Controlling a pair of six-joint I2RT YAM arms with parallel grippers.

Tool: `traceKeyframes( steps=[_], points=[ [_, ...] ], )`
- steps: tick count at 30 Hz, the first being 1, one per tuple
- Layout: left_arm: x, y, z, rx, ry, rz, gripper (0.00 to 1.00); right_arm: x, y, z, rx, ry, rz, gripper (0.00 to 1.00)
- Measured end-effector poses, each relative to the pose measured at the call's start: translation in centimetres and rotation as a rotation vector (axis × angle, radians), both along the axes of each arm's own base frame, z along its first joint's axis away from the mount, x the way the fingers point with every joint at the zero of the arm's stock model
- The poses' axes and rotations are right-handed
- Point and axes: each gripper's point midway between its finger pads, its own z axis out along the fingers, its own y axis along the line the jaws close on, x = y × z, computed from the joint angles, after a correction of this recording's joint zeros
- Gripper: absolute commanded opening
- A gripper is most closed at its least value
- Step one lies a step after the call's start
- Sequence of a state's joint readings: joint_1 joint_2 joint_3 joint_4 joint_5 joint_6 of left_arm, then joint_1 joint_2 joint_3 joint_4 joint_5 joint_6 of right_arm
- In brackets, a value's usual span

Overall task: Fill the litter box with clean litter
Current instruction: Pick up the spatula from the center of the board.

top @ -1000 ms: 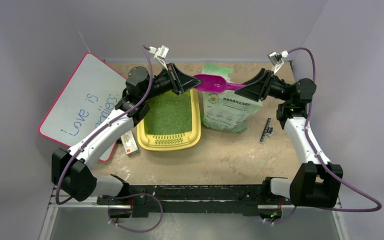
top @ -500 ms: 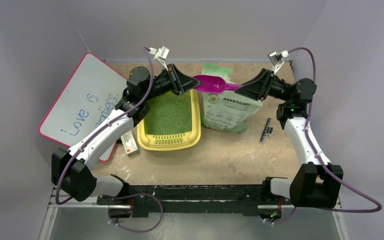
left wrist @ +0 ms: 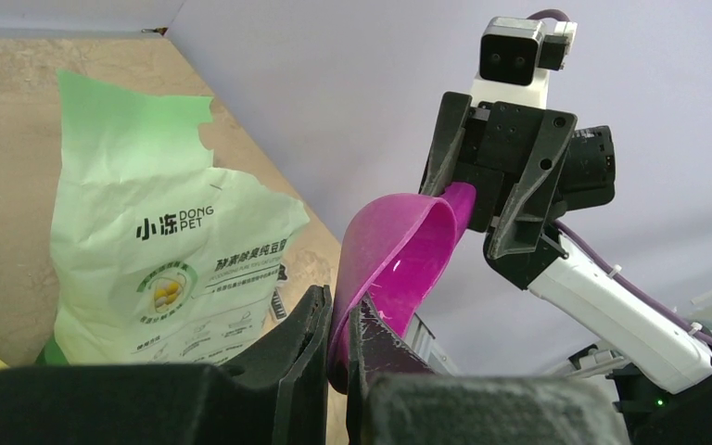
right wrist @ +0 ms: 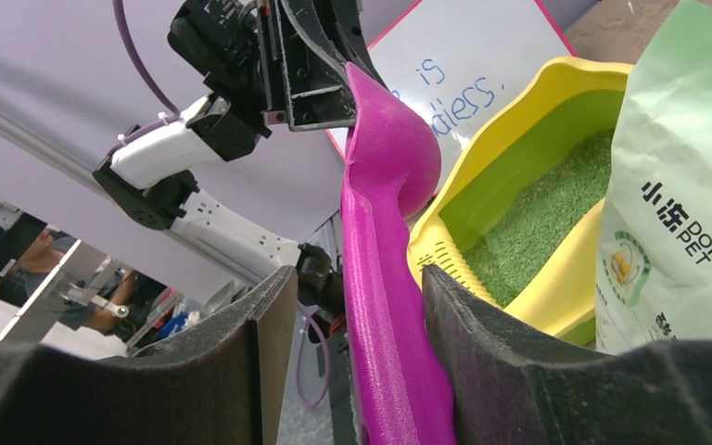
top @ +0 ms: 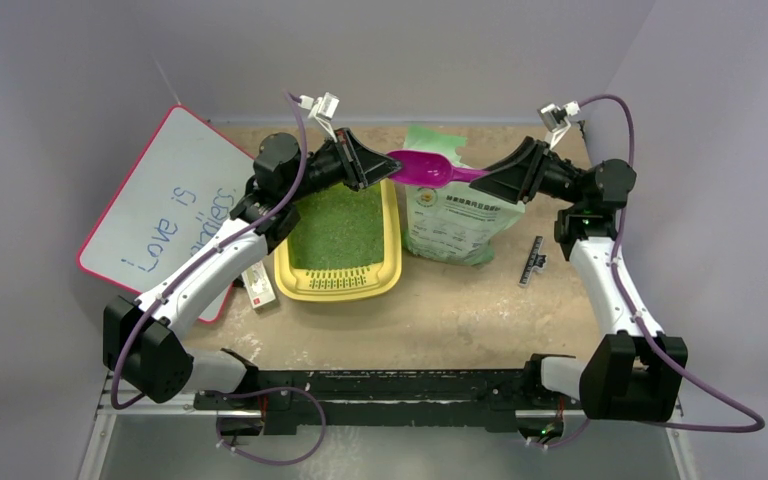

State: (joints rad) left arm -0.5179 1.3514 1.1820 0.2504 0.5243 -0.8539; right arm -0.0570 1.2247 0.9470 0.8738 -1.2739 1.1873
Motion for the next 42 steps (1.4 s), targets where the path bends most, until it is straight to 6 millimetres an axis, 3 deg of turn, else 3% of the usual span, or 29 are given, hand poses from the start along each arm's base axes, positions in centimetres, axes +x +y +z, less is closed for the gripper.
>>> traceKeyframes(
  steps=[9,12,19,22,28,34,42],
  points=[
    [-0.2,0.0,0.5,0.002,0.001,-0.012,0.00,-0.1,0.0,0.1,-0.001,-0.008,0.000,0.45],
    [-0.2,0.0,0.6,0.016,0.003,-0.011,0.00,-0.1,0.0,0.1,-0.001,-0.009,0.001,0.52],
    [0.0,-0.1,2.3,0.049,-0.042,-0.017,0.00,-0.8,0.0,0.6,-0.009,-0.032,-0.001,0.56],
    [-0.1,-0.1,2.1,0.054,-0.034,-0.020,0.00,-1.1,0.0,0.6,-0.020,-0.045,-0.008,0.54],
    [-0.2,-0.1,2.0,0.057,-0.029,-0.026,0.00,-1.3,0.0,0.2,-0.036,-0.045,-0.016,0.61],
    [-0.1,-0.1,1.7,0.054,-0.018,-0.024,0.00,-1.1,0.0,0.0,-0.037,-0.037,-0.024,0.62],
    [0.2,0.0,0.7,0.039,0.015,-0.007,0.00,-1.0,0.0,0.8,-0.017,-0.050,-0.036,0.50]
  ],
)
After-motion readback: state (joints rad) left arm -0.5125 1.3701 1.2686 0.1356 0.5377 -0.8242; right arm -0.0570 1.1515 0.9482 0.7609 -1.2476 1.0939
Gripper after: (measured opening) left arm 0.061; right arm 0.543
